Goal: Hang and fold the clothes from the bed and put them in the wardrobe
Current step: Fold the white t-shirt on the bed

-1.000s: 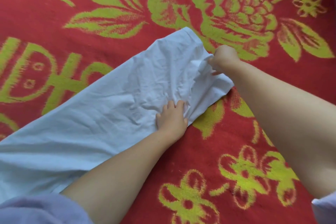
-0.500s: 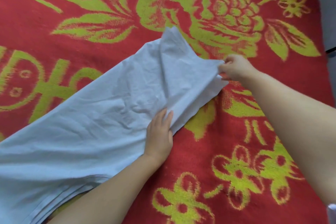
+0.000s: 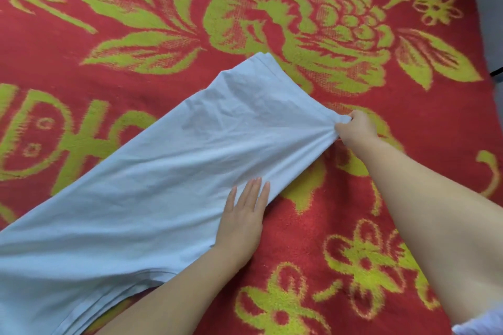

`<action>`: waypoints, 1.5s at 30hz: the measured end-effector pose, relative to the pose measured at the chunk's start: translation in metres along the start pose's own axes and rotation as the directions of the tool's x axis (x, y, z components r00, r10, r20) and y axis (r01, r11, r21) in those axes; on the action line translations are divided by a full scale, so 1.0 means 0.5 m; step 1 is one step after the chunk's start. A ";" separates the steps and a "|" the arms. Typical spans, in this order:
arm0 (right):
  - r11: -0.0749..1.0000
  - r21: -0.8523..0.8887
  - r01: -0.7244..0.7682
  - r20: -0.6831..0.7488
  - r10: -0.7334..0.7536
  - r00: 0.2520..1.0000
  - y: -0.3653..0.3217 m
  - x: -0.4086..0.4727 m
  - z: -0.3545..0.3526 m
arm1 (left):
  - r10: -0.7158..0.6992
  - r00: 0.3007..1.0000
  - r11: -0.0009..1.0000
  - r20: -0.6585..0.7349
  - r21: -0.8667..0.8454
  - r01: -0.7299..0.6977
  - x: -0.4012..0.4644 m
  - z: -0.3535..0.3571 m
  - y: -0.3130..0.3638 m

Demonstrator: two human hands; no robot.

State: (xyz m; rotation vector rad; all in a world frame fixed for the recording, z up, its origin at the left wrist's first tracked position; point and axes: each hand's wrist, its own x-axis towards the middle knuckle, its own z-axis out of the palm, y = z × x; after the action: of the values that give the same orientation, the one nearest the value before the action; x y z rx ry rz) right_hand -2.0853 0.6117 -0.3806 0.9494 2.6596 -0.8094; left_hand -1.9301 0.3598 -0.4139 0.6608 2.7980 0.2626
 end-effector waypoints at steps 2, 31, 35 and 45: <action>0.997 -0.010 -0.072 0.014 0.072 0.997 0.016 -0.002 0.013 | -0.037 0.998 0.999 0.060 0.030 0.035 -0.003 -0.022 -0.007; 0.678 -0.519 0.520 0.066 -0.574 0.816 -0.267 -0.036 0.261 | -0.410 0.909 0.912 -0.068 -0.043 0.408 0.101 -0.001 -0.264; 0.444 -0.385 0.809 0.391 -0.716 0.579 -0.234 -0.288 0.368 | -0.279 0.960 0.960 -0.006 -0.010 0.279 -0.004 -0.025 -0.362; 0.393 -0.138 0.909 0.608 -0.691 0.391 -0.177 -0.719 0.494 | -0.482 0.867 0.876 0.125 0.027 0.482 -0.522 -0.051 -0.670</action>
State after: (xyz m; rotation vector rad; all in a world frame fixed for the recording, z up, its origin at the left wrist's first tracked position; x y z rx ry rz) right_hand -1.8618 0.2286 -0.4180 -0.7708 2.5349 -0.3759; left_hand -1.8499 -0.0579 -0.4139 -0.0415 2.7206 0.1208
